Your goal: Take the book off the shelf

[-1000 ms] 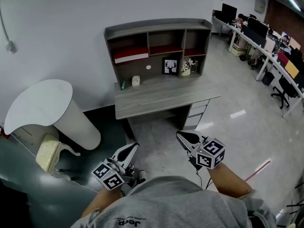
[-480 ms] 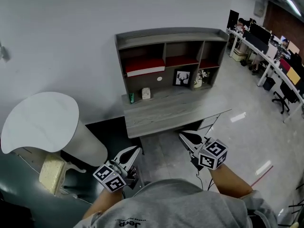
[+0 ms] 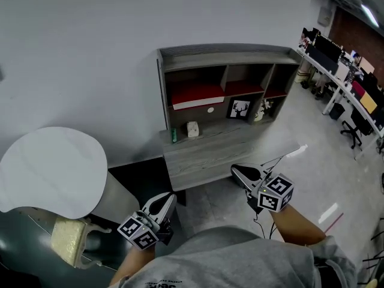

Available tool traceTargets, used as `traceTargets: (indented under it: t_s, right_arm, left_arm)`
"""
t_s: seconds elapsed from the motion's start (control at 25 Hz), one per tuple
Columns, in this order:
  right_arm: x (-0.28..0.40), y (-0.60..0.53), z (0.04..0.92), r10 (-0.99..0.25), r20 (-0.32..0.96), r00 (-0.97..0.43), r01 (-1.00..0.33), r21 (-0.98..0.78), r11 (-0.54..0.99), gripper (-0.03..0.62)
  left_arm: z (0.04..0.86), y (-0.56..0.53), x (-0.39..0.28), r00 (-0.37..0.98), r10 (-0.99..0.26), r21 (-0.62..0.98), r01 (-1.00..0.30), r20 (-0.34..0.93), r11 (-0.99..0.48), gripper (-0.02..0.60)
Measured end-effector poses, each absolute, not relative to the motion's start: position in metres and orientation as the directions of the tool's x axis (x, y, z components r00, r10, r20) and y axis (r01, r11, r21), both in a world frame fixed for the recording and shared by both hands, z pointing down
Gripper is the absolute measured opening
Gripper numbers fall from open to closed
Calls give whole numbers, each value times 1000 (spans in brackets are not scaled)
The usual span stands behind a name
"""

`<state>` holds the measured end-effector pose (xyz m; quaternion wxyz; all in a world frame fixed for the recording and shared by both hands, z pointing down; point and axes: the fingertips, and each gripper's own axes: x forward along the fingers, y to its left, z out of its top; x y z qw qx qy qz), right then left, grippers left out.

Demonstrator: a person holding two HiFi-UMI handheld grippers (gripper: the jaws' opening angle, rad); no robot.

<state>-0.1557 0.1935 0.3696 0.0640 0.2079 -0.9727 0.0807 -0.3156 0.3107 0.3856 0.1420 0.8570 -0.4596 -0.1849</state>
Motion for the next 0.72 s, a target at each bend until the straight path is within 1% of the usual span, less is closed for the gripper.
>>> traceTargets:
  t_s: [0.28,0.48,0.6,0.72]
  right_arm:
    - [-160,143,371,-410,170,-896,-433,-134,891,0]
    - [-178,105,378,-340,133,-931,-359,-157,920,0]
    - [-175,74,384,-309,112,-945,-324,-157,933,0]
    - [-180,35,388,-248,75,-966,-257,-174,951,0]
  left_arm:
    - [393,292,-342,461,-872,431,-762,-163,-483,18]
    - [398,276,-353,379,-918,426,-815,-121,-393,18]
    - [403,248,-346,357,-928,410,-834,-109,-369,18]
    - [404,213,-345,298,-950,398,-864,-89,-308,18]
